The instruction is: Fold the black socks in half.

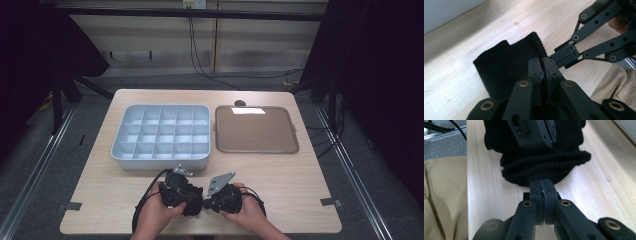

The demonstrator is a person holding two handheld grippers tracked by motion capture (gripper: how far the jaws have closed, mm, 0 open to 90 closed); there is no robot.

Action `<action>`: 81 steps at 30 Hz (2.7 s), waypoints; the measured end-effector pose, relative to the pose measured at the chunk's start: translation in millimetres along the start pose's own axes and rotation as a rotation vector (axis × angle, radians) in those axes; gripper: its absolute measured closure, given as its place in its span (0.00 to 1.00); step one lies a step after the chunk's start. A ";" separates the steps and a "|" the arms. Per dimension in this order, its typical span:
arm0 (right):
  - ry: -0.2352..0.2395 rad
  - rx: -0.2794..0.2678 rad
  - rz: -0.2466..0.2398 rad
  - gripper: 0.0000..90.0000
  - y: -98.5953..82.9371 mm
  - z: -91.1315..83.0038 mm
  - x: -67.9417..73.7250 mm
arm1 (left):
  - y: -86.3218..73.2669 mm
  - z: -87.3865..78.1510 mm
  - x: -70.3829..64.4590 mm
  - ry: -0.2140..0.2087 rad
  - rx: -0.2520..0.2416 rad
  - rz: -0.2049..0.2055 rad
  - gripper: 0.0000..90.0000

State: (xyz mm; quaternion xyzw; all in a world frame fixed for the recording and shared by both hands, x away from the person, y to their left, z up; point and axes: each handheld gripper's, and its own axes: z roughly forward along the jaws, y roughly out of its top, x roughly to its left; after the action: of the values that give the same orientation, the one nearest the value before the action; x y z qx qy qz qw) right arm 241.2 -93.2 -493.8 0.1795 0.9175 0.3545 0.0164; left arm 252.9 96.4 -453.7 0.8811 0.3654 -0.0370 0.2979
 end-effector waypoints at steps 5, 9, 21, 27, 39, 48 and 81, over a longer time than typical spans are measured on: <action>-0.003 -0.005 -0.012 0.99 -0.2 0.5 -0.4 | -3.3 8.3 1.5 -0.001 0.015 0.002 0.95; -0.006 -0.005 0.004 0.97 -0.5 0.4 0.1 | -5.3 9.2 1.5 0.003 0.011 -0.002 0.95; -0.012 -0.016 0.014 0.96 -2.9 -4.4 -3.8 | -3.7 4.8 3.8 -0.027 0.017 -0.031 0.89; -0.013 -0.008 0.009 0.96 -2.2 -5.1 -3.4 | -1.8 0.9 3.5 -0.040 0.019 -0.045 0.85; -0.010 -0.013 0.007 0.96 -1.2 -4.7 -3.0 | 0.2 -5.3 3.4 -0.036 -0.007 -0.051 0.78; -0.012 -0.016 0.007 0.96 -1.0 -4.6 -3.4 | 1.3 -12.4 7.5 -0.032 -0.035 -0.061 0.73; -0.011 -0.018 0.013 0.98 -0.8 -7.0 -3.2 | -11.4 -29.3 38.9 0.036 -0.064 -0.172 0.52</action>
State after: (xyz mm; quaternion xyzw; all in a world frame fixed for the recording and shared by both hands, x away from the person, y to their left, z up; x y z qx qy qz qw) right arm 242.9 -99.4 -489.5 0.1875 0.9129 0.3620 0.0208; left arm 269.3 143.1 -446.3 0.8370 0.4461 -0.0348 0.3149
